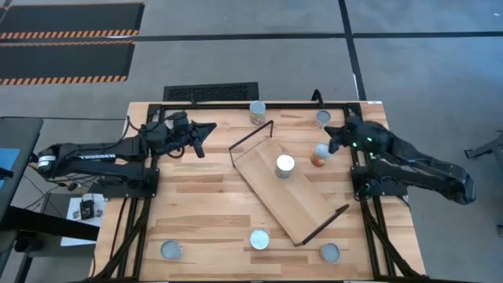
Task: Pick and place cans onto a shelf
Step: Put the canned peas on the shelf
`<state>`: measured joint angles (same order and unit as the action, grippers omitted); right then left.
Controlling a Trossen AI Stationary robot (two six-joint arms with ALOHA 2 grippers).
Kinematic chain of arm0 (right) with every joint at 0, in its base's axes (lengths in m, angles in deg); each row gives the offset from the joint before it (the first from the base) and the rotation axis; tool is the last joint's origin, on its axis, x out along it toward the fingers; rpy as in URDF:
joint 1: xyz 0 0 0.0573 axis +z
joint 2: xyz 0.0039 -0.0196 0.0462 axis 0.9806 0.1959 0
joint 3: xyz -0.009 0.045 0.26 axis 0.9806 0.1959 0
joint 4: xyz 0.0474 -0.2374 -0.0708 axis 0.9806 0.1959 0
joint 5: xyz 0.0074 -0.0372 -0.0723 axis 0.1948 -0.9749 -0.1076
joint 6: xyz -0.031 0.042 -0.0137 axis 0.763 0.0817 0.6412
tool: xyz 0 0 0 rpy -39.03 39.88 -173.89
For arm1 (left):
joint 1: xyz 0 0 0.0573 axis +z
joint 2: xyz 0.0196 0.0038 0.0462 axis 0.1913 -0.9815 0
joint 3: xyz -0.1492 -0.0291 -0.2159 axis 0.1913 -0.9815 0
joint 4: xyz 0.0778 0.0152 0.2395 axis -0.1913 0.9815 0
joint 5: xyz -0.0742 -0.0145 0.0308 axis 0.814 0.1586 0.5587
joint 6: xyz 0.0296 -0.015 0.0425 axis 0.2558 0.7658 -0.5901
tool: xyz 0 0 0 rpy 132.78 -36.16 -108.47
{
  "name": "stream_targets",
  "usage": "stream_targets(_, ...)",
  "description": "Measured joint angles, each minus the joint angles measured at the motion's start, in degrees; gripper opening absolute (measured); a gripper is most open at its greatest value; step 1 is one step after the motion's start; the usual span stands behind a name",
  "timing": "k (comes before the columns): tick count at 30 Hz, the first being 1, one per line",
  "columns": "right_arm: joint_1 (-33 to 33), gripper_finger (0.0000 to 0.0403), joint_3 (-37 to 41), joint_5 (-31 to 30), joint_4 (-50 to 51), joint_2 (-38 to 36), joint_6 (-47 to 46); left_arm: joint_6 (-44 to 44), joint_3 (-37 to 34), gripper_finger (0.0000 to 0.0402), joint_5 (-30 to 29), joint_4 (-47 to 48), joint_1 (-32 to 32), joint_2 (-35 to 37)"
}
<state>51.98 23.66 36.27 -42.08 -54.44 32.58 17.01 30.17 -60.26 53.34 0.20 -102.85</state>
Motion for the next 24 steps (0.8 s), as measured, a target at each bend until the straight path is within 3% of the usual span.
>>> stream_targets(7,-4.78,0.0013,-14.00,0.80,8.22,22.72,-1.14,-2.03,-3.43,0.0000,2.16,-1.51,1.53,4.60)
stream_targets(11,-10.82,0.0034,-21.97,6.73,14.73,35.56,1.27,-3.07,-3.51,0.0000,2.95,-0.86,2.07,7.20)
stream_targets(19,-20.62,0.0121,-32.69,9.16,28.12,55.20,7.53,-3.21,-3.45,0.0000,2.82,2.08,1.96,10.36)
stream_targets(24,-24.94,0.0193,-35.83,9.15,27.61,62.24,10.35,-3.94,-3.45,0.0000,0.54,2.99,1.98,10.44)
